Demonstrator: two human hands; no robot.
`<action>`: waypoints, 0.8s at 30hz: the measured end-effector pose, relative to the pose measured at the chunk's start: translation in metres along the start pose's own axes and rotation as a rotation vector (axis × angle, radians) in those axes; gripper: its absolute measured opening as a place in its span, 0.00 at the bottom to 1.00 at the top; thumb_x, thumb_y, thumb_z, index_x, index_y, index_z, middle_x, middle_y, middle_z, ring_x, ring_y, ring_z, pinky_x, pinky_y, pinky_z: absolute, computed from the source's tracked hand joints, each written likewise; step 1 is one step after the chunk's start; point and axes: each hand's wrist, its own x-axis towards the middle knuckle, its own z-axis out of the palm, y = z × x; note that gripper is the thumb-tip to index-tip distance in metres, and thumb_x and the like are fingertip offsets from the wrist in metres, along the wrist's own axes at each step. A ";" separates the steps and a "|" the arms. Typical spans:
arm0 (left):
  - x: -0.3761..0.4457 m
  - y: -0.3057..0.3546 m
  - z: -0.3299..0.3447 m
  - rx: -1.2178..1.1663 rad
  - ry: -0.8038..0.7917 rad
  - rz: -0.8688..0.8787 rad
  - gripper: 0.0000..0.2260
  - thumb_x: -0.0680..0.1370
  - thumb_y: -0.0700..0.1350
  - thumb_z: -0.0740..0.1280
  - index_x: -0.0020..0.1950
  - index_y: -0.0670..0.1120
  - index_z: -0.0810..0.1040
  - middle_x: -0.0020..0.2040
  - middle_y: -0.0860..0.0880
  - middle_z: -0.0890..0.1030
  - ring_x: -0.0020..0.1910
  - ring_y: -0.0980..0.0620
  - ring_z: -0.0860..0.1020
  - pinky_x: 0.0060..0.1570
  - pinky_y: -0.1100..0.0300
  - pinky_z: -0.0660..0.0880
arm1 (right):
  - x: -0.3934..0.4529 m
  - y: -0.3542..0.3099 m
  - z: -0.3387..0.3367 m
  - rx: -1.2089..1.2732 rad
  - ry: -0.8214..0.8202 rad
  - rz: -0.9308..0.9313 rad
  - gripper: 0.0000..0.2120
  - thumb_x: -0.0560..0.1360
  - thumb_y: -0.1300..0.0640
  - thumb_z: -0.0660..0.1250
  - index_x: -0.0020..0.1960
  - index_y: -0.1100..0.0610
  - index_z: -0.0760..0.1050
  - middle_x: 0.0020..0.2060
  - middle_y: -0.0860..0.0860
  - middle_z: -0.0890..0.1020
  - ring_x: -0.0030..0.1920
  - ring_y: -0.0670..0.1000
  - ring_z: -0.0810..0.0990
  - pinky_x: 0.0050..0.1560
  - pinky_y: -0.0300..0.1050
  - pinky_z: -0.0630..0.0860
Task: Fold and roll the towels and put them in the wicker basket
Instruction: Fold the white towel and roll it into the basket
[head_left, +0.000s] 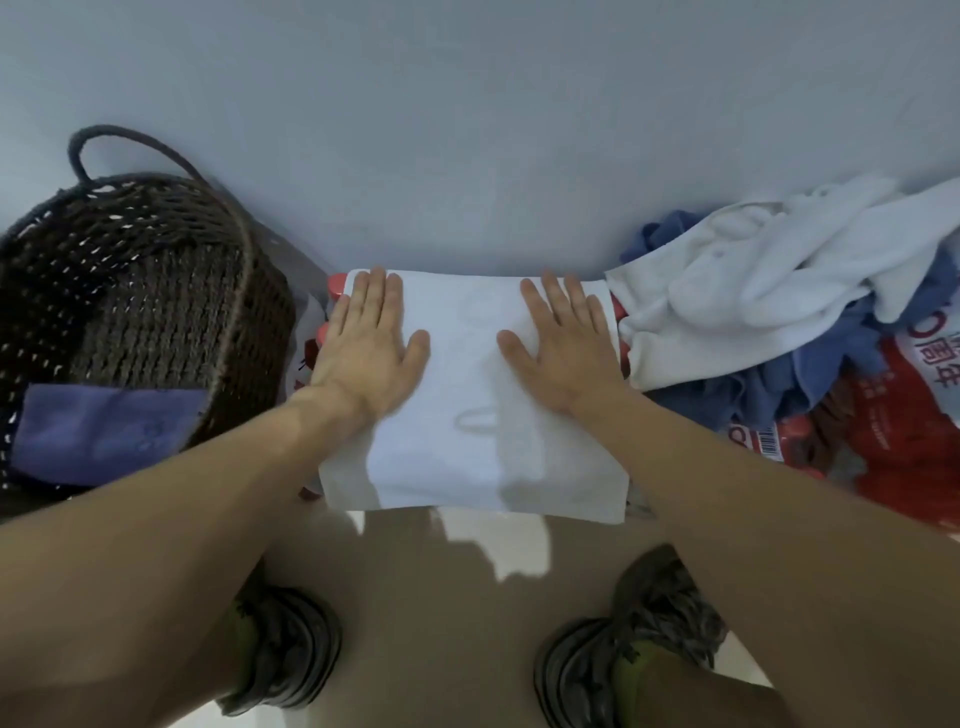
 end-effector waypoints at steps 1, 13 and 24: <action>0.004 -0.001 -0.006 -0.009 -0.038 -0.001 0.32 0.82 0.56 0.50 0.80 0.41 0.44 0.80 0.43 0.44 0.79 0.47 0.41 0.77 0.52 0.39 | -0.002 0.004 -0.008 0.055 -0.018 -0.027 0.33 0.81 0.37 0.49 0.80 0.51 0.48 0.80 0.51 0.46 0.79 0.52 0.41 0.78 0.50 0.39; -0.073 0.108 0.004 0.003 -0.125 0.486 0.26 0.83 0.56 0.53 0.80 0.51 0.54 0.81 0.50 0.50 0.80 0.48 0.45 0.77 0.53 0.43 | -0.166 -0.021 0.010 0.696 0.423 0.729 0.17 0.74 0.43 0.69 0.53 0.51 0.68 0.50 0.48 0.74 0.48 0.52 0.77 0.46 0.48 0.75; -0.082 0.129 -0.022 0.025 -0.371 0.351 0.22 0.77 0.50 0.65 0.71 0.48 0.72 0.72 0.46 0.66 0.72 0.45 0.63 0.69 0.51 0.64 | -0.172 0.006 -0.012 1.531 -0.313 0.919 0.08 0.74 0.59 0.72 0.51 0.62 0.79 0.38 0.58 0.80 0.34 0.54 0.76 0.41 0.48 0.75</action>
